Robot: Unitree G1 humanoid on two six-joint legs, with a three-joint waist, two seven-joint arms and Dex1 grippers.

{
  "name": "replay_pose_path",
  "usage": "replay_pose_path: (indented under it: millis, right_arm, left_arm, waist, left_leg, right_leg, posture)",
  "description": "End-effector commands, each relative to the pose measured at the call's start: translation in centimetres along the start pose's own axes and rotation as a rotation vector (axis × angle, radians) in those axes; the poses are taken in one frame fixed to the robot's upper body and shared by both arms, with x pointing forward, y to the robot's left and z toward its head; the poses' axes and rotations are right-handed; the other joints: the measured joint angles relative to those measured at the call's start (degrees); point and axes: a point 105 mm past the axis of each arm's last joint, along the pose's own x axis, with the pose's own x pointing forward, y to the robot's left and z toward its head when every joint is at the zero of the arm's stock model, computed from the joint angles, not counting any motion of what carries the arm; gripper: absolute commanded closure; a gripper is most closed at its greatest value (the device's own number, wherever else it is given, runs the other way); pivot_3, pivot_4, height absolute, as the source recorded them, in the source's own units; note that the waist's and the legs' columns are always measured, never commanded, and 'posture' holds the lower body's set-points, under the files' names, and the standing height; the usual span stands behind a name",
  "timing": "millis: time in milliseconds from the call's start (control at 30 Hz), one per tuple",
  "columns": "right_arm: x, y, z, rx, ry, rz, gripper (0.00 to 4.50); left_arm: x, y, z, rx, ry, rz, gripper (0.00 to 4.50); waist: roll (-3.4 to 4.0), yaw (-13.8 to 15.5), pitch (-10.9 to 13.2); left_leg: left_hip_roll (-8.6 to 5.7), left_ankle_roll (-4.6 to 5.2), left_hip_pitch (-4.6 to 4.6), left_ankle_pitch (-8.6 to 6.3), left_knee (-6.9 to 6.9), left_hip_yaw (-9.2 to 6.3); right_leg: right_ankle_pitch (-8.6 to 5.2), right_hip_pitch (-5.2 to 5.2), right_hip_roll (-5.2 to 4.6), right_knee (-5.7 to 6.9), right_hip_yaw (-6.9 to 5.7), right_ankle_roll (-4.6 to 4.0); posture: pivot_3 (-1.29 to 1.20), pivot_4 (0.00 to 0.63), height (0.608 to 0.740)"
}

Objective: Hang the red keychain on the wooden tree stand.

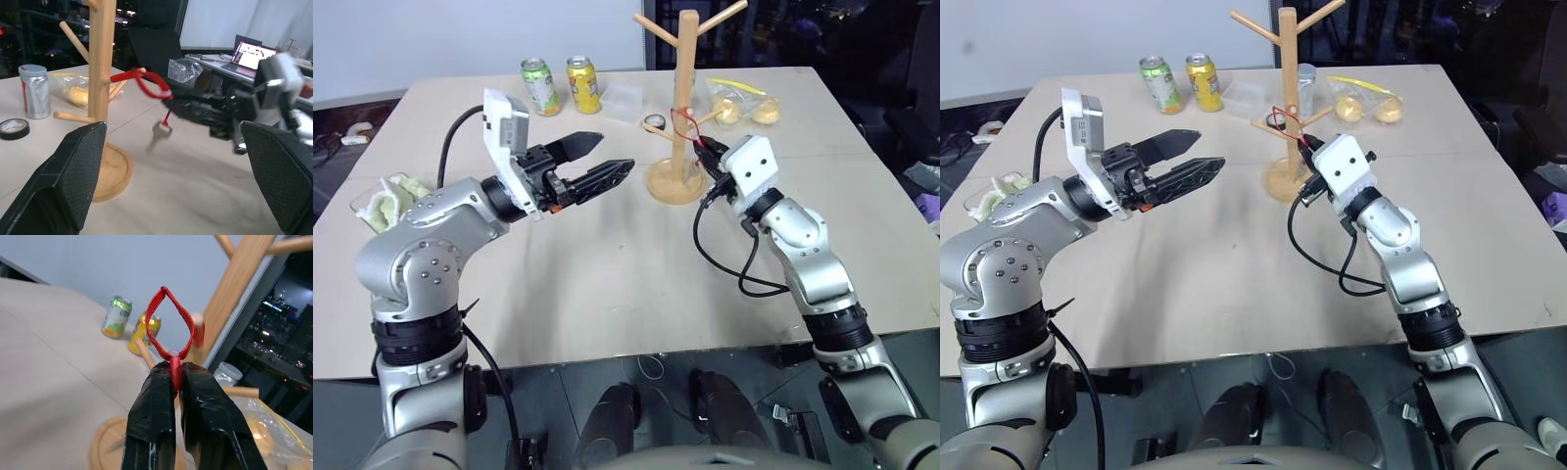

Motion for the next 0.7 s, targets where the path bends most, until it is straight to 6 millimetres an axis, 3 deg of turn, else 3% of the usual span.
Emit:
replay_pose_path:
  millis: [33, 700]
  right_arm:
    - [0.6, -2.1, 2.0, -0.024, -0.084, -0.066, 4.42]
    - [0.3, -1.1, 3.5, -0.137, -0.190, -0.009, 4.42]
  left_arm:
    - [0.3, -0.9, 1.4, 0.048, -0.049, -0.023, 0.00]
    - [1.3, -0.7, 2.0, 0.070, -0.071, -0.062, 0.00]
  waist:
    - [0.00, -0.01, 0.00]
    - [0.00, -0.01, 0.00]
  left_leg:
    - [0.00, 0.00, 0.00, 0.00, 0.00, 0.00]
    - [-0.01, 0.00, -0.01, 0.00, -0.01, 0.01]
  right_leg:
    - [0.00, 0.00, 0.00, 0.00, 0.00, 0.00]
    - [0.00, 0.00, 0.00, 0.01, 0.02, 0.00]
  posture:
    - [0.00, 0.150, 0.740]
    - [0.00, 0.150, 0.740]
